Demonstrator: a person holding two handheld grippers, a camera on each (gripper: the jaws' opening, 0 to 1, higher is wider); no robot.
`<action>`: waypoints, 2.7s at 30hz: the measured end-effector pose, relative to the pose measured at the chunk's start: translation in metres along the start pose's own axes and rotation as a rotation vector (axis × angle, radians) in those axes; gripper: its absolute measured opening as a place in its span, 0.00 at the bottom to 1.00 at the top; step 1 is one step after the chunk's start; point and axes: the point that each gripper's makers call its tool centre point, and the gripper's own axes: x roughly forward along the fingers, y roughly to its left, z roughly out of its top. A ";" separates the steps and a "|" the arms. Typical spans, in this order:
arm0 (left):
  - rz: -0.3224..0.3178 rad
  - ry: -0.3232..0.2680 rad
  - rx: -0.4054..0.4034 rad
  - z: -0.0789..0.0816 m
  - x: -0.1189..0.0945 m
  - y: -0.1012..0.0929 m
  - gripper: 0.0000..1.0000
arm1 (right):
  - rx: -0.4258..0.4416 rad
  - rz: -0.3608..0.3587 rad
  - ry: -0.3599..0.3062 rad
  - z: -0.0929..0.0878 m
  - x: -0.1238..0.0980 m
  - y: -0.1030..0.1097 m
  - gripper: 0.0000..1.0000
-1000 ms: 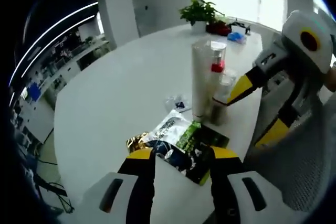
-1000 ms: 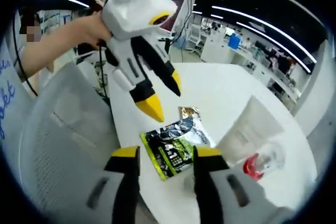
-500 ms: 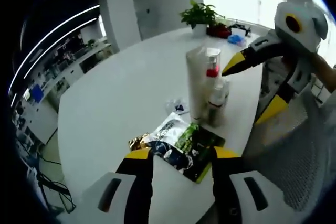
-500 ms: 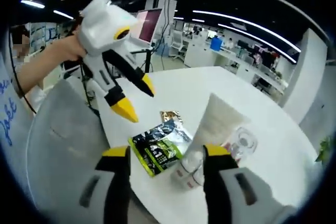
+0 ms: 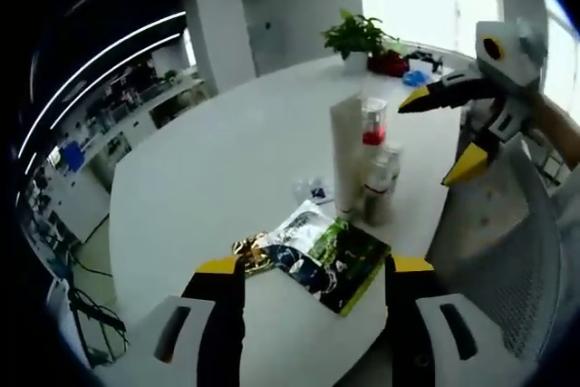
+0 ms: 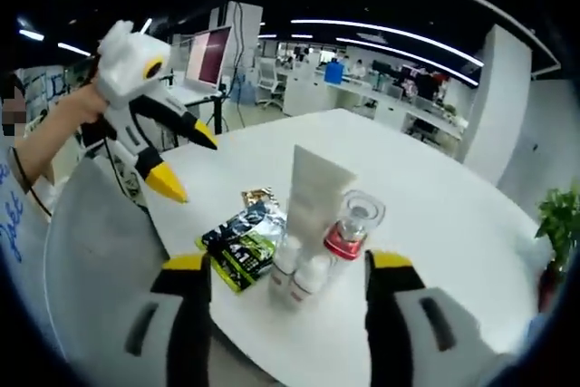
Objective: Arrange the skincare products in the storage area until every visible bottle or jar stands upright without overlapping.
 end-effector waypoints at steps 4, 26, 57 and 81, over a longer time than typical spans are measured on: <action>0.004 -0.007 -0.004 0.002 -0.004 0.001 0.65 | 0.016 -0.016 0.010 -0.004 -0.003 -0.007 0.77; 0.043 -0.011 -0.026 -0.005 -0.018 0.006 0.88 | 0.013 -0.023 0.035 -0.010 -0.006 -0.023 0.94; 0.014 0.027 -0.039 -0.019 -0.008 0.013 0.97 | -0.001 -0.030 0.052 -0.016 -0.003 -0.034 1.00; 0.008 0.078 -0.058 -0.026 0.007 0.025 0.97 | -0.011 -0.004 0.058 -0.015 0.003 -0.034 1.00</action>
